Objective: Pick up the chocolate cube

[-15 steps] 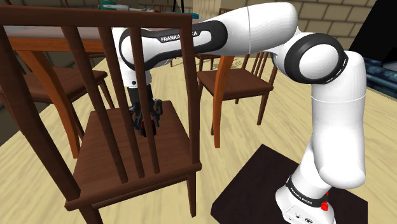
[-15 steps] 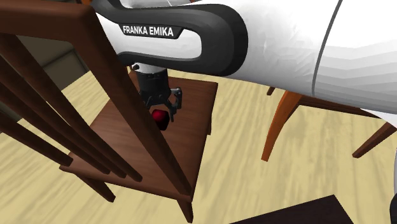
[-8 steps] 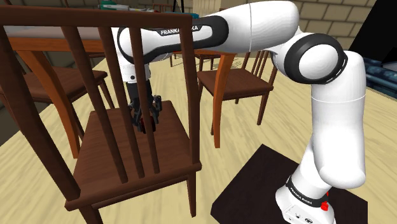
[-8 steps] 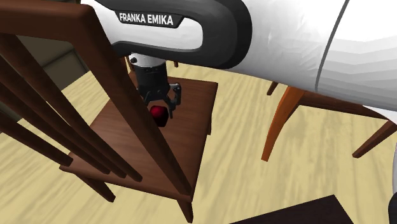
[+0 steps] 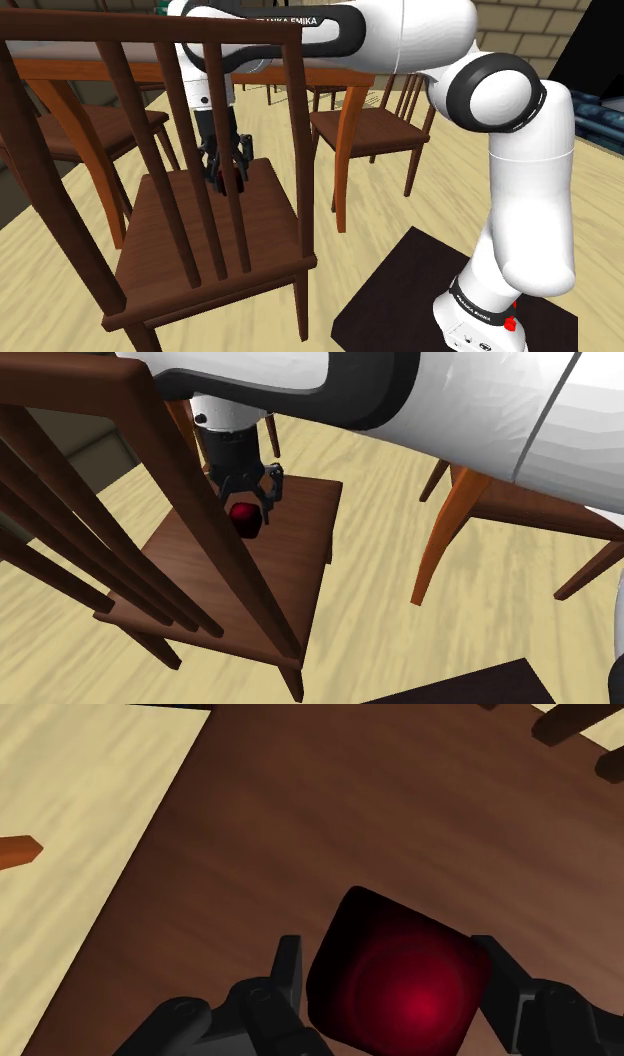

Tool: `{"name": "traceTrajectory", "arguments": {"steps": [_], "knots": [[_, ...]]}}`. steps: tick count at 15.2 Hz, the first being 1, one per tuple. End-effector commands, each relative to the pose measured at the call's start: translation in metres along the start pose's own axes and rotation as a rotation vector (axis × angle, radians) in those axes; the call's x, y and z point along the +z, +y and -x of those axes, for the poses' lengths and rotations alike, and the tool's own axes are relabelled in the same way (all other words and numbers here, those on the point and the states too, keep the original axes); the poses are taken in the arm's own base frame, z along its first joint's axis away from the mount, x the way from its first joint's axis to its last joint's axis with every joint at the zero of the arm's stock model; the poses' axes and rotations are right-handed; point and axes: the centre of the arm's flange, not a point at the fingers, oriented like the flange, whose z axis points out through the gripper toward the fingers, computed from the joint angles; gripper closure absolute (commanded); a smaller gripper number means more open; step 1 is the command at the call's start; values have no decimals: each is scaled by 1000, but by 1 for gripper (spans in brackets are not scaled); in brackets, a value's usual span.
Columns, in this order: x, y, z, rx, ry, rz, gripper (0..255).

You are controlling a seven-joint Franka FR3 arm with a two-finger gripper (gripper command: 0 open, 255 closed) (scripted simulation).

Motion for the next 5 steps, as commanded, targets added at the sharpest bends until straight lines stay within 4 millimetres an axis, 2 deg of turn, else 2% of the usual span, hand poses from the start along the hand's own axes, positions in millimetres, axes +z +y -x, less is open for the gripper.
{"name": "traceTrajectory", "arguments": {"steps": [1, 3, 5], "knots": [[-10, -1, 4, 0, 0, 0, 255], [-20, -2, 6, 0, 0, 0, 255], [-21, -2, 7, 0, 0, 0, 255]]}}
